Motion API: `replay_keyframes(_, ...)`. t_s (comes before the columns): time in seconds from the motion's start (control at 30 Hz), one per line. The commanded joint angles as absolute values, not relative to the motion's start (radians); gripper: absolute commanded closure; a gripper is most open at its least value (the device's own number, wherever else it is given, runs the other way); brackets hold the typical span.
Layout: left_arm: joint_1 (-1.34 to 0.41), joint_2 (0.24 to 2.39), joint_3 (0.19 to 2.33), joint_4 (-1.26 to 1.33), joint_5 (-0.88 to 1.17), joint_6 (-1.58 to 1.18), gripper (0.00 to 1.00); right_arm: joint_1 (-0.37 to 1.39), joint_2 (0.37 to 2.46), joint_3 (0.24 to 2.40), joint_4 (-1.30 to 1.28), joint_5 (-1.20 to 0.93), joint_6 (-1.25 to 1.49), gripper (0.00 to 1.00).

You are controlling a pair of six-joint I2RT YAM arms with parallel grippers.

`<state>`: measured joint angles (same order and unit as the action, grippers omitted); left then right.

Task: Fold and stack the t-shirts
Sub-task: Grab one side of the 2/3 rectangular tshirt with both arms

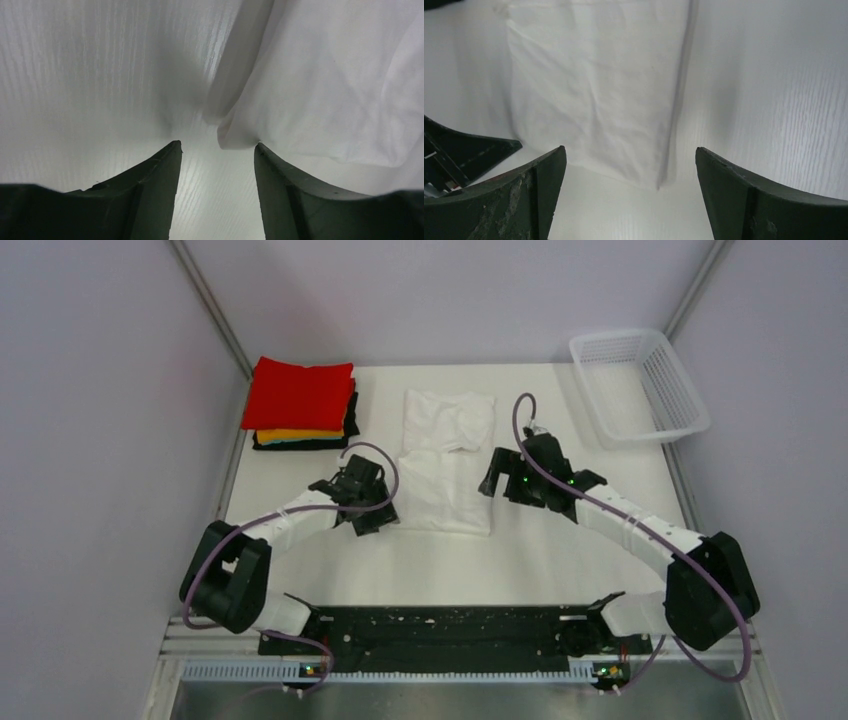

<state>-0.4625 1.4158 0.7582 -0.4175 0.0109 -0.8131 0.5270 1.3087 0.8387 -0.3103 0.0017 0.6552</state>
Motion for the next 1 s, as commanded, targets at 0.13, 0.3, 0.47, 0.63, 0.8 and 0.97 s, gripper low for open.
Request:
replay_keyframes(0.13, -0.459, 1.514, 0.744, -0.293, 0.072, -0.804, 0.59, 0.579, 1.264, 0.716, -0.325, -0.107, 0.752, 0.06)
replay_keyframes(0.3, -0.458, 1.563, 0.744, -0.276, 0.092, -0.814, 0.91, 0.601, 1.321, 0.655, -0.209, -0.095, 0.835, 0.24)
replay_keyframes(0.47, -0.458, 1.56, 0.726, -0.278, 0.094, -0.817, 1.0, 0.61, 1.356, 0.626, -0.132, -0.093, 0.86, 0.42)
replay_keyframes(0.63, -0.459, 1.546, 0.714, -0.277, 0.089, -0.822, 1.0, 0.625, 1.396, 0.605, -0.102, -0.111, 0.865, 0.51)
replay_keyframes(0.8, -0.458, 1.531, 0.703, -0.278, 0.086, -0.821, 1.0, 0.629, 1.44, 0.577, -0.059, -0.095, 0.875, 0.6)
replay_keyframes(0.97, -0.457, 1.528, 0.694, -0.279, 0.085, -0.82, 1.0, 0.63, 1.489, 0.579, -0.043, -0.054, 0.856, 0.68)
